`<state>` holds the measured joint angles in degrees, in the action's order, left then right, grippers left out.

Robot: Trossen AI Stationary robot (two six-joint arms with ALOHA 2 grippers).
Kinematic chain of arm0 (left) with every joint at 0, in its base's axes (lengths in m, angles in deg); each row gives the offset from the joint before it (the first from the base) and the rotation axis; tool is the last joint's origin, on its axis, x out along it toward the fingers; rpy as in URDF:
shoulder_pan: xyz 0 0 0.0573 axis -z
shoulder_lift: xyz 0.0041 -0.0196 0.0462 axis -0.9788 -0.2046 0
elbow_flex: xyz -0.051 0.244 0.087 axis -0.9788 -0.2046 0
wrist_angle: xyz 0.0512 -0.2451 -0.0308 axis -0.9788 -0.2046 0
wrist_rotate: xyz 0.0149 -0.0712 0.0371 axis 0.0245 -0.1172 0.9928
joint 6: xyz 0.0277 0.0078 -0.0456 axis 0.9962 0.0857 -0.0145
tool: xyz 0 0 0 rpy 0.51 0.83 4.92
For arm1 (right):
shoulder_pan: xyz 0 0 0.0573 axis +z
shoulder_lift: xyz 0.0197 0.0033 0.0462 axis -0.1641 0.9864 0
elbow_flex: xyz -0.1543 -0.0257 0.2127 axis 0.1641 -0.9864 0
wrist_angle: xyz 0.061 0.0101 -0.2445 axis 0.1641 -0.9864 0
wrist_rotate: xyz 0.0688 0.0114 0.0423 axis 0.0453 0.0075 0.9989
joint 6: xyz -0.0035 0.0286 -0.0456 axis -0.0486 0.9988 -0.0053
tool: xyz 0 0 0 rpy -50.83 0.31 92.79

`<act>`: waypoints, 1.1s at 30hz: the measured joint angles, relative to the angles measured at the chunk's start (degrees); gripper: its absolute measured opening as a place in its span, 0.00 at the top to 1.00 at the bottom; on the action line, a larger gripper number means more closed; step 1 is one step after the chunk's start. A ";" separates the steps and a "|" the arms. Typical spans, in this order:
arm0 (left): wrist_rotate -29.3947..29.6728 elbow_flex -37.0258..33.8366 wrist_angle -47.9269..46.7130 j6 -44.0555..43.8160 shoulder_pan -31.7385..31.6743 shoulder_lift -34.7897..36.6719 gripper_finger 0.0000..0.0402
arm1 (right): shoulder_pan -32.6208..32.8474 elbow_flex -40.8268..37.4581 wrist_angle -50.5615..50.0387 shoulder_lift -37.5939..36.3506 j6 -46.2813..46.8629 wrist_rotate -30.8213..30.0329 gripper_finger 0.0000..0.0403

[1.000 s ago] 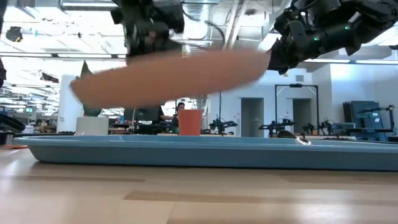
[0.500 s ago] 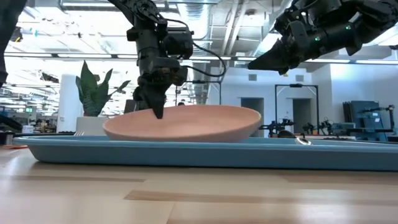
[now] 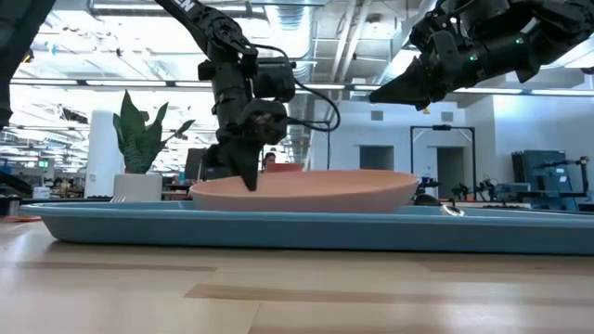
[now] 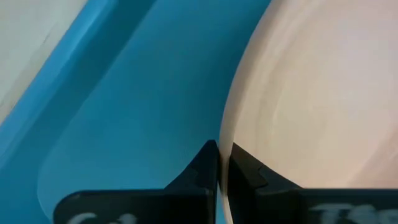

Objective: Pick and place plate/cup/fork/spoon on tray
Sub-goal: Put the orange plate on the blue tray to the left of the orange spoon

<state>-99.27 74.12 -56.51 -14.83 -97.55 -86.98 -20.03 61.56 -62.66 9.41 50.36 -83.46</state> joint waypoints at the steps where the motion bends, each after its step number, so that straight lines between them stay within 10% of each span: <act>1: 0.14 0.00 -0.09 -0.51 0.00 0.00 1.00 | 0.00 0.00 0.03 0.00 -0.01 0.02 0.98; 33: 2.36 -0.51 -2.84 -7.23 1.52 0.07 0.99 | 0.00 0.00 0.00 0.02 -0.16 0.06 0.98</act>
<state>-96.91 73.60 -59.35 -22.06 -96.02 -86.91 -20.03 61.56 -62.67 9.43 50.20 -83.39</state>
